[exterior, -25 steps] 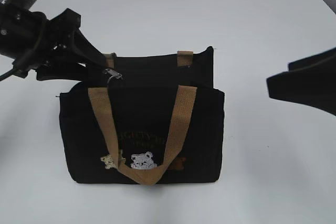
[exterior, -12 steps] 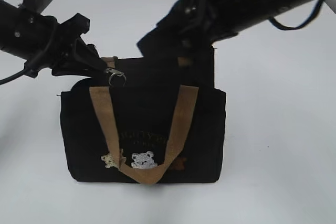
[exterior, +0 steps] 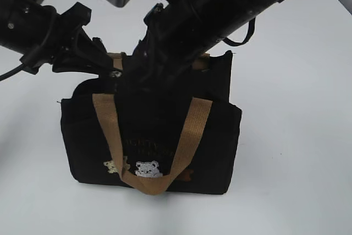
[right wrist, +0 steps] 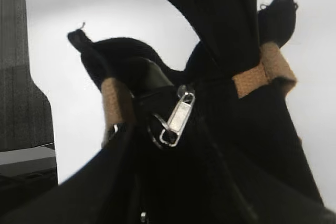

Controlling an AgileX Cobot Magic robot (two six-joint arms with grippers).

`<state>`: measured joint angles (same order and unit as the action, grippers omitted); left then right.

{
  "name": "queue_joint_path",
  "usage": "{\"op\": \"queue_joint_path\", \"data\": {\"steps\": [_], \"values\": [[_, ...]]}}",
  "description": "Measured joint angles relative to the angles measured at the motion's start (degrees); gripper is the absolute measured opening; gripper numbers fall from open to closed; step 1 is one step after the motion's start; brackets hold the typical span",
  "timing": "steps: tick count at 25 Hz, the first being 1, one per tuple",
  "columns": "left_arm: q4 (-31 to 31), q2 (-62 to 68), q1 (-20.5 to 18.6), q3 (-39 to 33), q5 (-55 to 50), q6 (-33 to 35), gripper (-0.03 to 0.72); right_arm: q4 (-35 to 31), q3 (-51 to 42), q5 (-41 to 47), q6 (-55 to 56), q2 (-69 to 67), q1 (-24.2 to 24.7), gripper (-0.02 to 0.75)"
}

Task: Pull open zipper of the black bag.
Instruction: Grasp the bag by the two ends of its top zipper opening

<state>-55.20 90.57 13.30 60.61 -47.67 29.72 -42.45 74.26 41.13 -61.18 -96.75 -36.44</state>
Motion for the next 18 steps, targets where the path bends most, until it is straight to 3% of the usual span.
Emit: {"op": "queue_joint_path", "data": {"steps": [10, 16, 18], "values": [[-0.2, -0.1, 0.0, 0.0, -0.1, 0.1, 0.032, 0.7, 0.3, -5.0, 0.0, -2.9, -0.1, 0.27], [-0.4, -0.1, 0.0, 0.0, -0.2, 0.1, 0.032, 2.4, 0.3, -5.1, -0.4, -2.9, -0.1, 0.064], [-0.4, -0.1, 0.0, 0.0, -0.2, 0.1, 0.032, 3.0, 0.4, -4.7, -0.5, -2.9, -0.1, 0.044]]}}
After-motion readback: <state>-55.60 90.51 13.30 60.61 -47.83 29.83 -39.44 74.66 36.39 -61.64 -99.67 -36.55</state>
